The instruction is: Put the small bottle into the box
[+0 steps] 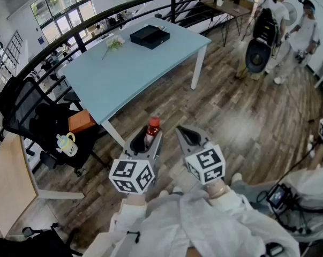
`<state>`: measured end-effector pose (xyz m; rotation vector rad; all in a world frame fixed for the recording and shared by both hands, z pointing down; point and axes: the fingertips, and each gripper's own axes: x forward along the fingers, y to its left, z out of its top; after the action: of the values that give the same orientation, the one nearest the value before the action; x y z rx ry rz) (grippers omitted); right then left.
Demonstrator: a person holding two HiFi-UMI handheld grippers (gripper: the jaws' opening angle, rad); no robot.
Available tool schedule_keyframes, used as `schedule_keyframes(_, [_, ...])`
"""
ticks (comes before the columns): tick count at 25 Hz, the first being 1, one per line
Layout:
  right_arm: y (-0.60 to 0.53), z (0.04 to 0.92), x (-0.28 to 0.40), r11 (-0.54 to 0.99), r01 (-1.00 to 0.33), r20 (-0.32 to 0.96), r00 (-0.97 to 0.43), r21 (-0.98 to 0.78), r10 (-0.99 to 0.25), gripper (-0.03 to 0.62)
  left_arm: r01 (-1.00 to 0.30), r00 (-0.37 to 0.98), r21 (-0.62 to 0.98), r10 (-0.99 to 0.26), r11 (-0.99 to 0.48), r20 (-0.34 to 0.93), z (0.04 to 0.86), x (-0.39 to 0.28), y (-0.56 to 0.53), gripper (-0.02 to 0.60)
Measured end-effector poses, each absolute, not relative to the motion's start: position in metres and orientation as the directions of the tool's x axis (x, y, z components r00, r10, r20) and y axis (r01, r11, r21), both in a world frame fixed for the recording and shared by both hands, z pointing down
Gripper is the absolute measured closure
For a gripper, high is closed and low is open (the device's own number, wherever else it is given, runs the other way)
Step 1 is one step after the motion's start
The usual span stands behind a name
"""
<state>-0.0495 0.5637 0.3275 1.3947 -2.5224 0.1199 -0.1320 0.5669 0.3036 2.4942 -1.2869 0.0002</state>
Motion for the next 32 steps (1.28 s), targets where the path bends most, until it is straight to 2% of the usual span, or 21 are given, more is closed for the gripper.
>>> schedule_keyframes(9, [0.564, 0.336, -0.053, 0.548, -0.835, 0.304, -0.509, 0.052, -0.805, 0.592, -0.804, 0.592, 0.25, -0.765, -0.54, 0.251, 0.328, -0.124, 0.56, 0.376])
schedule_keyframes(20, [0.559, 0.351, -0.039, 0.538, -0.843, 0.319, -0.516, -0.023, -0.795, 0.592, -0.805, 0.593, 0.19, -0.752, -0.562, 0.289, 0.338, -0.109, 0.551, 0.376])
schedule_keyframes(32, [0.546, 0.36, -0.003, 0.532, -0.845, 0.317, -0.52, -0.054, -0.793, 0.592, -0.834, 0.552, 0.207, -0.772, -0.512, 0.315, 0.355, -0.088, 0.545, 0.376])
